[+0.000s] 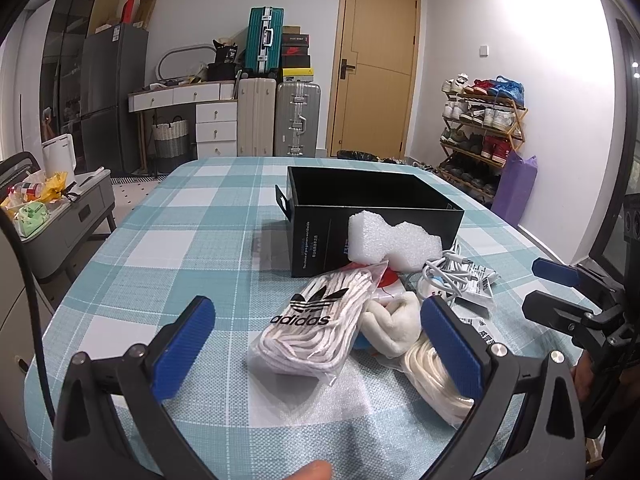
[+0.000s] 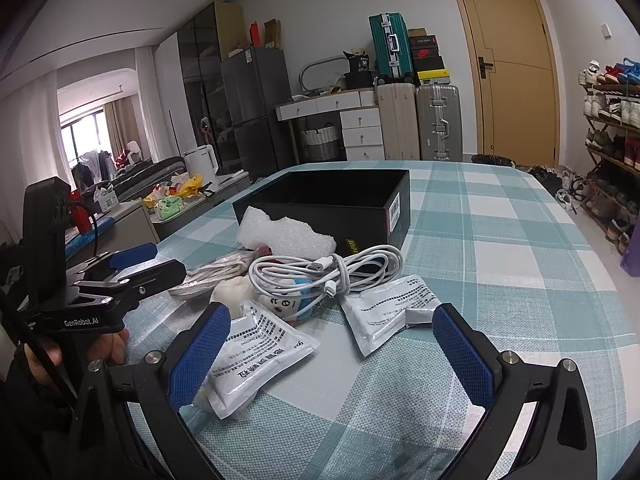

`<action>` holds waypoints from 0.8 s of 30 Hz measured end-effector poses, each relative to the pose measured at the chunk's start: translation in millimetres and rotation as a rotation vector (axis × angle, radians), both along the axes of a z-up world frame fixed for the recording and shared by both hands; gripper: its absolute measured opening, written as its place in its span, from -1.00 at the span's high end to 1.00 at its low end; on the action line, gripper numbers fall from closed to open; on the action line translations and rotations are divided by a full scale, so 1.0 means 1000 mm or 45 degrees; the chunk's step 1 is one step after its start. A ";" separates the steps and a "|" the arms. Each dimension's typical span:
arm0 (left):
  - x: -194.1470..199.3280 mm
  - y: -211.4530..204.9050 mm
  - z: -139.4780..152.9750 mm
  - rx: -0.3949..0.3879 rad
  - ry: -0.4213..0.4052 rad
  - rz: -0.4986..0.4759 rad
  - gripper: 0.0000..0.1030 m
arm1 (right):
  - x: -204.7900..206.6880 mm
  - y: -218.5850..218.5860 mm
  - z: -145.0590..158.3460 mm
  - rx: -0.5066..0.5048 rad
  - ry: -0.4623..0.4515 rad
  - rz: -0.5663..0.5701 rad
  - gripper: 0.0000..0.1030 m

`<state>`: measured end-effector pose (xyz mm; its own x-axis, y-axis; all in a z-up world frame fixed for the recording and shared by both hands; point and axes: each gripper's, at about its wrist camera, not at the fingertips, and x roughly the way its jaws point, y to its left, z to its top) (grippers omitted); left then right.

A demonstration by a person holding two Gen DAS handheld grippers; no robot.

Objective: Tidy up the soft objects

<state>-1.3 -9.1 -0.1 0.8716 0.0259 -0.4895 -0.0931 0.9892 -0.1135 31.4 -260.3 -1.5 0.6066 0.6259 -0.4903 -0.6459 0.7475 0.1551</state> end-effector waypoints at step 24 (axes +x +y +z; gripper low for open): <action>0.002 0.002 -0.002 -0.003 0.012 -0.001 -1.00 | 0.000 0.005 -0.006 -0.029 0.022 0.004 -0.99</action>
<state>0.7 -7.5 -1.6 0.8672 0.0241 -0.4974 -0.0932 0.9890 -0.1146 31.0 -255.6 -7.1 0.5957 0.6166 -0.5148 -0.6459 0.7487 0.1494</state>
